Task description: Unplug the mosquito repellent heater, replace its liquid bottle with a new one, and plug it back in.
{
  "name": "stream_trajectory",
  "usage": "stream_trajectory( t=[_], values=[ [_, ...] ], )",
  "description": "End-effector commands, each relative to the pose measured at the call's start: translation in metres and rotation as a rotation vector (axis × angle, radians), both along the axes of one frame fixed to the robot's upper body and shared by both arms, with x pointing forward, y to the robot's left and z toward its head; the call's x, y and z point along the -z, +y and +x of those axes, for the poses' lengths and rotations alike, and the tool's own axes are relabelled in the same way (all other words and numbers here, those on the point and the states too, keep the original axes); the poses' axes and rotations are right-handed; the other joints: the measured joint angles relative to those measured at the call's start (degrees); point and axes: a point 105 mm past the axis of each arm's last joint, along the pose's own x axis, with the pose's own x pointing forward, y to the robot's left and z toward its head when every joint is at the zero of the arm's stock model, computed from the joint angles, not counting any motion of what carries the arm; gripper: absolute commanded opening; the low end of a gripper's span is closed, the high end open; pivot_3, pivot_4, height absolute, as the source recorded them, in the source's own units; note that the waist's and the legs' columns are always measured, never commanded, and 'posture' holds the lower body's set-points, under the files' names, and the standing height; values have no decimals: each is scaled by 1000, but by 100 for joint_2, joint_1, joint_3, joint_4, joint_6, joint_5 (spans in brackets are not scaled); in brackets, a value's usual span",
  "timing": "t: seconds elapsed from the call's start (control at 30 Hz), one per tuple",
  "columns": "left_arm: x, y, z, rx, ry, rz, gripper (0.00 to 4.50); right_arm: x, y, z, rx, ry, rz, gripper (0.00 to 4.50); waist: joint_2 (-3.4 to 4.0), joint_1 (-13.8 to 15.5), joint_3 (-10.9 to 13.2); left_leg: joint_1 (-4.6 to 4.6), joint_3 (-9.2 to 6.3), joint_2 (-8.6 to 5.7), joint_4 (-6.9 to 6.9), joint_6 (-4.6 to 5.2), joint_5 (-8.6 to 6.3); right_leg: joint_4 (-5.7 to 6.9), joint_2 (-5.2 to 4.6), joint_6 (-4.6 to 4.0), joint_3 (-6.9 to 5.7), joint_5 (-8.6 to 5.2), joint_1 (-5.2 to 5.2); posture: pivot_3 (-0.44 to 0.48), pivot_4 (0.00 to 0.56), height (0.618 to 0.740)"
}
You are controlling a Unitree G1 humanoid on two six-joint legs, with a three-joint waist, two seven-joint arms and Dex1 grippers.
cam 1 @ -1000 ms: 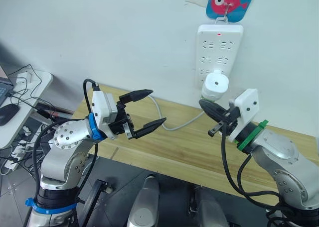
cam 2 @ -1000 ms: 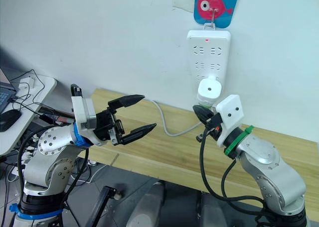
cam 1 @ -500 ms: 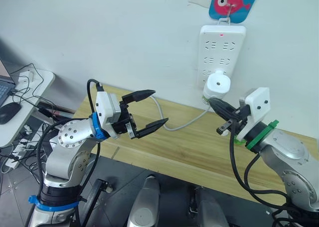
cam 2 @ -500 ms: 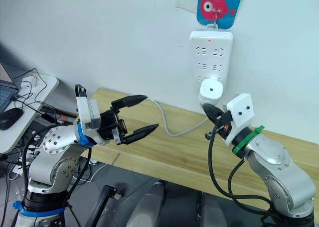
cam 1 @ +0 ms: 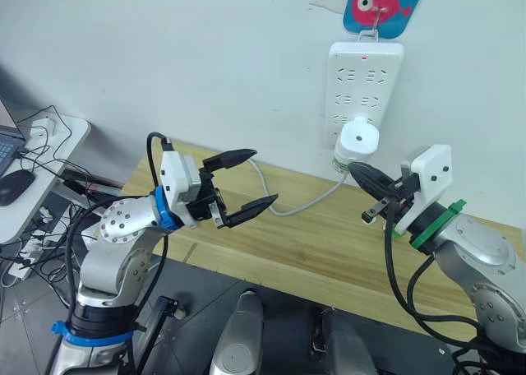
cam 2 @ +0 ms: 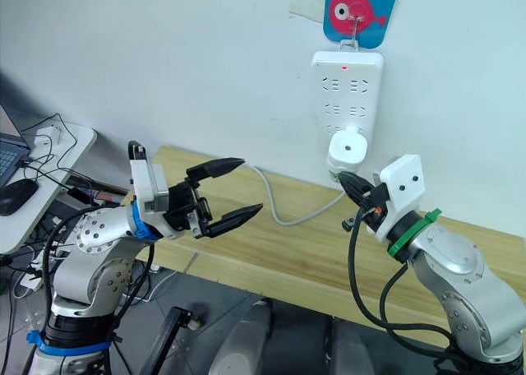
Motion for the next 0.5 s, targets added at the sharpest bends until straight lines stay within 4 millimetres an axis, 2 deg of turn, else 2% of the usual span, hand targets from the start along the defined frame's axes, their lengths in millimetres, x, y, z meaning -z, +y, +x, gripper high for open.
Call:
stream_trajectory(
  t=[0.03, 0.27, 0.5],
  values=[
    [-7, -3, -4, 19, -49, -2, 4500, -14, 4, -7, -10, -62, 9, 14, 0, 0, 0, 0, 0, 1, 0, 0, 0, 0, 0, 0, 0, 0, 0, 299, 260, 740],
    [-6, -4, -3, 17, -48, -5, 4500, -10, -6, 1, 83, -57, -18, 14, 0, 0, 0, 3, 5, 3, 1, 1, -1, 1, 2, -4, 2, 4, 0, 299, 263, 740],
    [-4, -6, -4, 20, -42, -6, 4500, -14, -12, 8, 152, -78, -5, 14, 0, -2, 0, 13, 10, 9, 7, 11, -6, 5, 7, -5, 6, 11, 8, 289, 263, 740]
  ],
)
